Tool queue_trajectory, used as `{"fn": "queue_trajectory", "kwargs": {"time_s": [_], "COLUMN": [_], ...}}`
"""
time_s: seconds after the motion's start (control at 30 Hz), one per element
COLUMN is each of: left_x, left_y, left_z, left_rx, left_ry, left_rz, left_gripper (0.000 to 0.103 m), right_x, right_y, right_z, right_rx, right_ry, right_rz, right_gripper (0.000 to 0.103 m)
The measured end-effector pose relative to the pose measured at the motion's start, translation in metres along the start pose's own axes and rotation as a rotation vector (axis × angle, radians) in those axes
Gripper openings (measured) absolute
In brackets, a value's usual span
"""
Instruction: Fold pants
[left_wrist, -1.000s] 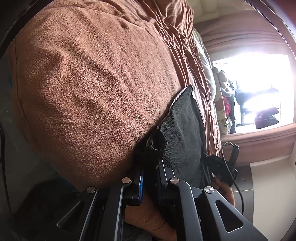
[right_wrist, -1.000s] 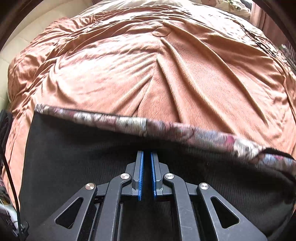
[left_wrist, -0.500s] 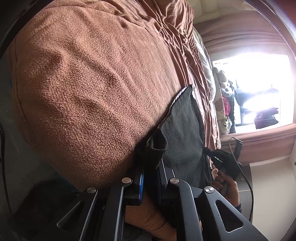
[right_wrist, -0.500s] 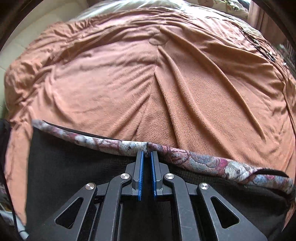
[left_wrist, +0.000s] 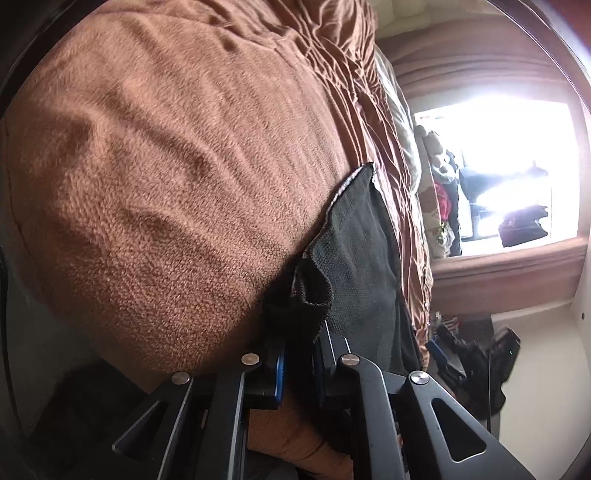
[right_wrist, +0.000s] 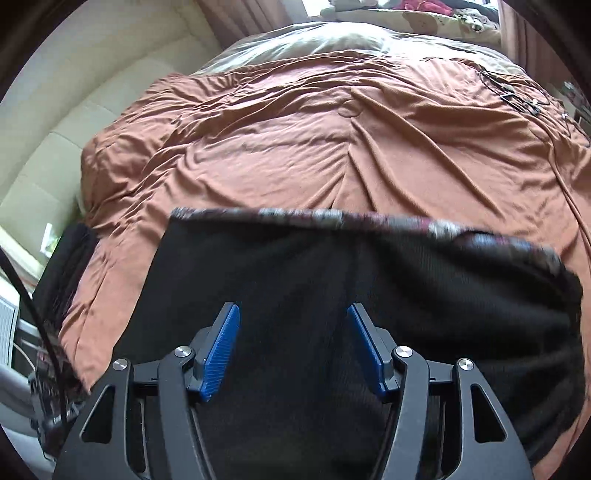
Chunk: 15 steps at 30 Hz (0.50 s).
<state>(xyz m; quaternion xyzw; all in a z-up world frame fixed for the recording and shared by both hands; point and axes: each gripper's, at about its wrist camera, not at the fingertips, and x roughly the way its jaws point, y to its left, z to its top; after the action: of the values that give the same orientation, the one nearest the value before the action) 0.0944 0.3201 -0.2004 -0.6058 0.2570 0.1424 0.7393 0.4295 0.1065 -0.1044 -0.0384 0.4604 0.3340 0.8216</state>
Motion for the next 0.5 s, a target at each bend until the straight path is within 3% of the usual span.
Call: {"fn": "queue_trajectory", "kwargs": {"time_s": [0.27,0.5], "left_x": [-0.008,-0.014], "left_y": [-0.015,-0.031], "left_z": [0.002,0.005], "left_rx": [0.040,0.076], "left_ry": [-0.011,-0.020], "left_rz": [-0.062,-0.093], "left_gripper": [0.009,0.009], "right_x": [-0.036,-0.041], "right_y": [-0.004,-0.006], "right_z": [-0.051,-0.099], "right_rx": [0.014,0.058], "right_ry": [-0.014,-0.004], "right_rz": [0.021,0.051], "right_gripper": [0.059,0.035]}}
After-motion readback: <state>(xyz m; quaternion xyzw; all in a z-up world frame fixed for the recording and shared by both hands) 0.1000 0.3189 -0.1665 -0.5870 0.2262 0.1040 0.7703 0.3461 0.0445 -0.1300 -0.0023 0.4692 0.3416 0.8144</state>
